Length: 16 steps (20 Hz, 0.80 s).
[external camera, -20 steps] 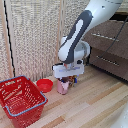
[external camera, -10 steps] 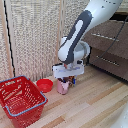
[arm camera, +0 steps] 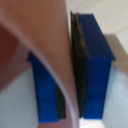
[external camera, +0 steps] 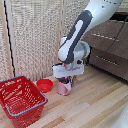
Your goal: Compassionately, move the pinch receptors towards pink recepticle. Embrace the recepticle delicately and rise accordingly. Progress forward guided by applied tension and move towards the highest section of the storage unit. Place the recepticle delicately and shut the storage unit.
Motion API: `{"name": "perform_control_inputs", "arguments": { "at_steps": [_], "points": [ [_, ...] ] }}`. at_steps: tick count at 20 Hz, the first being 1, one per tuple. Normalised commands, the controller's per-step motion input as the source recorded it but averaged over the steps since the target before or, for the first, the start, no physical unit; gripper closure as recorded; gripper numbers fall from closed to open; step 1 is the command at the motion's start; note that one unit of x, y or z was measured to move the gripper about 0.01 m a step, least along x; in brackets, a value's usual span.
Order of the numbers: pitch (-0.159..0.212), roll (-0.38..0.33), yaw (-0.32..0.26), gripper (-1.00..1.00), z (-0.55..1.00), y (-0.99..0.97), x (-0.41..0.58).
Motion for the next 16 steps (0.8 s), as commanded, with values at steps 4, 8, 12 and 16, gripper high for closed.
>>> {"name": "perform_control_inputs", "arguments": {
  "at_steps": [4, 8, 12, 16],
  "points": [
    [-0.002, 0.048, -0.169, 1.0, 0.53, 0.01, 0.164],
    [-0.003, 0.029, -0.055, 1.0, 0.85, 0.02, 0.303],
    [0.005, 0.048, 0.005, 1.0, 0.86, 0.07, 0.429],
    [0.059, 0.021, 0.017, 1.0, 0.82, 0.07, 0.412]
  ]
}}
